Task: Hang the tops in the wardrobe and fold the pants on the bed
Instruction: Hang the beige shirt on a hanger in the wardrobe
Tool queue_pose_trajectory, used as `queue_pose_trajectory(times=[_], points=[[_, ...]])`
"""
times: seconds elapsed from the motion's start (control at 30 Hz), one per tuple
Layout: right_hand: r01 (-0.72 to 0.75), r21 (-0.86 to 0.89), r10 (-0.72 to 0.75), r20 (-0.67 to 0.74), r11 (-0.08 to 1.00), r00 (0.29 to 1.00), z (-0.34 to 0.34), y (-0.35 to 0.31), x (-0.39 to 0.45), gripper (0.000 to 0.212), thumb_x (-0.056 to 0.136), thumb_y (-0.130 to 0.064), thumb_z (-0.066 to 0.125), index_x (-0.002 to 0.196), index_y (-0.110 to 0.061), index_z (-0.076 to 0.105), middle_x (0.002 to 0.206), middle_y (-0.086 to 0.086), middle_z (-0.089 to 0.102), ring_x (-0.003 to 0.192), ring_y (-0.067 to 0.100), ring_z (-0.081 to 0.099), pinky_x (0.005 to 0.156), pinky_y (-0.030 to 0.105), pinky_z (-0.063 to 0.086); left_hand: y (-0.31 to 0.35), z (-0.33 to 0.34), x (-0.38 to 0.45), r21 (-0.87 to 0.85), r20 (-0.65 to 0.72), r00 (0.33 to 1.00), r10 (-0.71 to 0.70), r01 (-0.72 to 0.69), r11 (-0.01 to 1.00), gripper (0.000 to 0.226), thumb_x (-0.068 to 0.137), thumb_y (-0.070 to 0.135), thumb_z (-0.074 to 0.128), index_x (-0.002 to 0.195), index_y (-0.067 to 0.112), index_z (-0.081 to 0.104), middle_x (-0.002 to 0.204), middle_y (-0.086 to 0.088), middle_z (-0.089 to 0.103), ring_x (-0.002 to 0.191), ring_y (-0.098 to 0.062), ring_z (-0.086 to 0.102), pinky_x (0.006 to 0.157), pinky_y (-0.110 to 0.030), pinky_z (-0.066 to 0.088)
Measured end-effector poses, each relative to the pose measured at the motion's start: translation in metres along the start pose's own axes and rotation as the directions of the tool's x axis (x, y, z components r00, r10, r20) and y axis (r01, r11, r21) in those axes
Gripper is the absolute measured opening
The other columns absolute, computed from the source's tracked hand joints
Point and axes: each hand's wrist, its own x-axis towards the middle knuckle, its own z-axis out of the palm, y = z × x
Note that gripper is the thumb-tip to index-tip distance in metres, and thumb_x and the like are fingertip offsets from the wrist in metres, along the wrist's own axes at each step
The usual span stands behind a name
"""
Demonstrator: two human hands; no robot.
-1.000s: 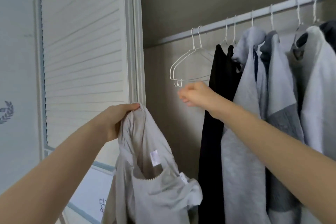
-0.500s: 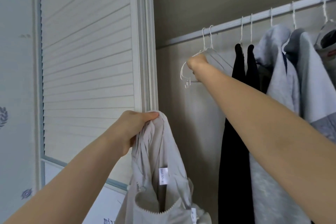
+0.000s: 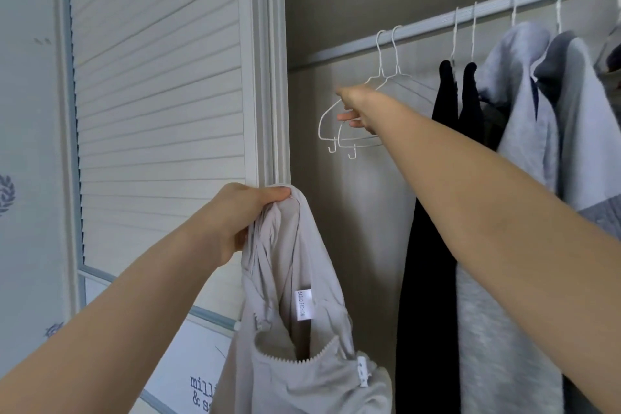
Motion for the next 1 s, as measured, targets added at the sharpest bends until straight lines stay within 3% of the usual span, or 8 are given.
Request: queue_pose_trajectory(times=[0.2,0.37,0.53,0.63,0.7,0.8,0.93,1.0], points=[[0.018,-0.04,-0.015,0.072,0.999,0.997,0.009,0.007,0.011,0.021,0.099,-0.02,0.049,0.078,-0.015,0.048,0.075,0.0,0.057,0.048,0.004,0.056,0.052,0.021,0.043,0.001,0.0,0.0,0.006,0.002,1.0,-0.006,0.006,1.0,0.028,0.084,0.029,0.074,0.099,0.006,0.07,0.095,-0.011,0.074,0.091,-0.029,0.069,0.082,-0.038,0.057],[-0.031,-0.135,-0.006,-0.265,0.99,0.964,0.009,0.014,0.025,0.047,0.09,-0.023,0.056,0.129,0.0,0.047,0.133,0.016,0.053,0.121,0.032,0.053,0.099,0.036,0.046,0.0,0.0,-0.002,0.009,0.005,1.0,-0.008,0.008,1.0,0.028,0.085,0.028,0.074,0.101,0.005,0.07,0.097,-0.012,0.074,0.093,-0.03,0.069,0.086,-0.041,0.057],[-0.251,-0.088,0.207,-0.346,0.964,0.915,0.015,0.026,0.033,0.064,0.088,-0.018,0.057,0.14,-0.008,0.023,0.144,0.019,0.028,0.129,0.033,0.035,0.106,0.038,0.032,-0.002,0.0,0.0,0.027,0.011,1.0,-0.011,0.011,1.0,0.028,0.085,0.031,0.073,0.101,0.007,0.069,0.097,-0.011,0.073,0.092,-0.029,0.069,0.081,-0.039,0.057],[-0.134,-0.097,0.111,-0.21,0.986,0.971,0.01,0.038,0.036,0.065,0.091,-0.013,0.051,0.147,-0.003,0.019,0.149,0.022,0.028,0.135,0.035,0.034,0.107,0.044,0.032,-0.002,-0.002,0.001,0.027,0.017,1.0,-0.005,0.005,1.0,0.029,0.085,0.032,0.073,0.101,0.008,0.069,0.096,-0.01,0.073,0.09,-0.027,0.069,0.073,-0.035,0.057],[-0.11,-0.002,0.108,-0.17,0.994,0.979,0.007,0.041,0.041,0.051,0.093,-0.007,0.047,0.141,0.0,0.031,0.14,0.02,0.045,0.119,0.032,0.054,0.095,0.041,0.044,-0.002,-0.002,0.001,0.022,0.021,1.0,-0.007,0.006,1.0,0.029,0.085,0.031,0.074,0.101,0.008,0.069,0.096,-0.01,0.074,0.091,-0.028,0.07,0.075,-0.036,0.057],[-0.149,0.348,0.228,-0.197,0.925,0.954,0.003,0.033,0.031,0.018,0.1,-0.009,0.032,0.116,-0.006,0.042,0.091,0.016,0.065,0.039,0.02,0.06,0.052,0.03,0.045,-0.001,-0.003,0.002,0.026,0.01,1.0,-0.004,0.004,1.0,0.028,0.084,0.031,0.074,0.098,0.007,0.07,0.093,-0.011,0.074,0.088,-0.028,0.07,0.073,-0.035,0.058],[-0.063,0.407,0.158,-0.203,0.911,0.966,-0.012,0.019,0.018,0.038,0.104,-0.009,0.015,0.131,-0.005,0.042,0.078,0.008,0.058,0.041,0.013,0.056,0.057,0.021,0.047,-0.002,-0.001,0.001,0.019,-0.019,1.0,0.008,-0.008,1.0,0.03,0.082,0.029,0.076,0.097,0.004,0.07,0.091,-0.012,0.075,0.089,-0.029,0.07,0.084,-0.04,0.058],[-0.058,0.403,0.145,-0.188,0.913,0.971,-0.02,0.011,0.003,0.04,0.104,-0.008,0.014,0.134,-0.001,0.04,0.068,0.01,0.052,0.026,0.012,0.05,0.04,0.02,0.042,-0.002,0.0,0.0,0.025,-0.035,0.999,0.017,-0.016,1.0,0.031,0.083,0.029,0.076,0.099,0.004,0.07,0.093,-0.013,0.074,0.09,-0.029,0.07,0.086,-0.041,0.057]])
